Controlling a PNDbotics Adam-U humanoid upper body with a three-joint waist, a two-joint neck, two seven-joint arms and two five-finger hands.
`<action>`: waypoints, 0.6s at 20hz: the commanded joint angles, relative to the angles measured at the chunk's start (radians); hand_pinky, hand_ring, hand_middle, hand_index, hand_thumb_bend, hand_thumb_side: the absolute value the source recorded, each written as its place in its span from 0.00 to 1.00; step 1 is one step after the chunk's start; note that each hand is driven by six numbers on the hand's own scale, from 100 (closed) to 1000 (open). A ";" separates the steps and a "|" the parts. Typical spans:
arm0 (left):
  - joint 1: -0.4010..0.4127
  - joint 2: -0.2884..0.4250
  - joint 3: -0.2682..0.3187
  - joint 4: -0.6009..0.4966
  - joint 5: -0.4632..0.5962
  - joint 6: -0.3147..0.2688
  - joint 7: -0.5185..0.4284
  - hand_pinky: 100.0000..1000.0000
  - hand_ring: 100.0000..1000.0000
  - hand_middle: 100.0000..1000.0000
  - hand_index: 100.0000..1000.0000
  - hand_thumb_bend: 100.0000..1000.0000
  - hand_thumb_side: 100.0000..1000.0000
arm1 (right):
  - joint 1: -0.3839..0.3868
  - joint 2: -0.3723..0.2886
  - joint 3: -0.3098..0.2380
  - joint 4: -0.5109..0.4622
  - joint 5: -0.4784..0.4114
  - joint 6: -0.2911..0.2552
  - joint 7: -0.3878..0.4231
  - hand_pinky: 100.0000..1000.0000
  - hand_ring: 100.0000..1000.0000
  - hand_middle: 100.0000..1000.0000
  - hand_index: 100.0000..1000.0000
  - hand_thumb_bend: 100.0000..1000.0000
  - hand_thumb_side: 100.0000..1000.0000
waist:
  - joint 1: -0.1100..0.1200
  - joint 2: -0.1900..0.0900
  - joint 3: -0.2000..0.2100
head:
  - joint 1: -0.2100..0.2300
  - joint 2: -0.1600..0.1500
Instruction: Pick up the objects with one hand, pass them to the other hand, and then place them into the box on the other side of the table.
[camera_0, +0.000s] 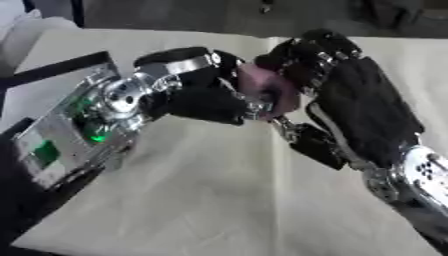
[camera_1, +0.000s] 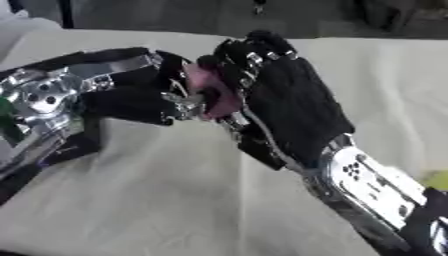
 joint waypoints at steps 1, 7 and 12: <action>-0.011 0.013 0.007 0.005 0.018 -0.001 0.044 0.76 0.48 0.35 0.34 0.00 0.30 | -0.012 -0.021 -0.005 -0.021 -0.004 -0.004 0.022 0.78 0.68 0.69 0.70 0.31 0.00 | 0.000 -0.023 -0.001 | 0.003 -0.004; -0.001 0.033 0.001 0.022 -0.008 -0.001 0.095 0.73 0.44 0.30 0.28 0.00 0.25 | -0.013 -0.028 -0.003 -0.021 0.032 0.004 0.105 0.82 0.77 0.80 0.83 0.25 0.25 | 0.000 -0.026 -0.003 | 0.004 -0.002; 0.013 0.049 0.010 0.020 -0.020 -0.001 0.109 0.73 0.43 0.28 0.28 0.00 0.23 | -0.016 -0.029 -0.005 -0.021 0.057 0.011 0.168 0.83 0.80 0.86 0.90 0.21 0.38 | -0.002 -0.026 -0.003 | 0.003 -0.004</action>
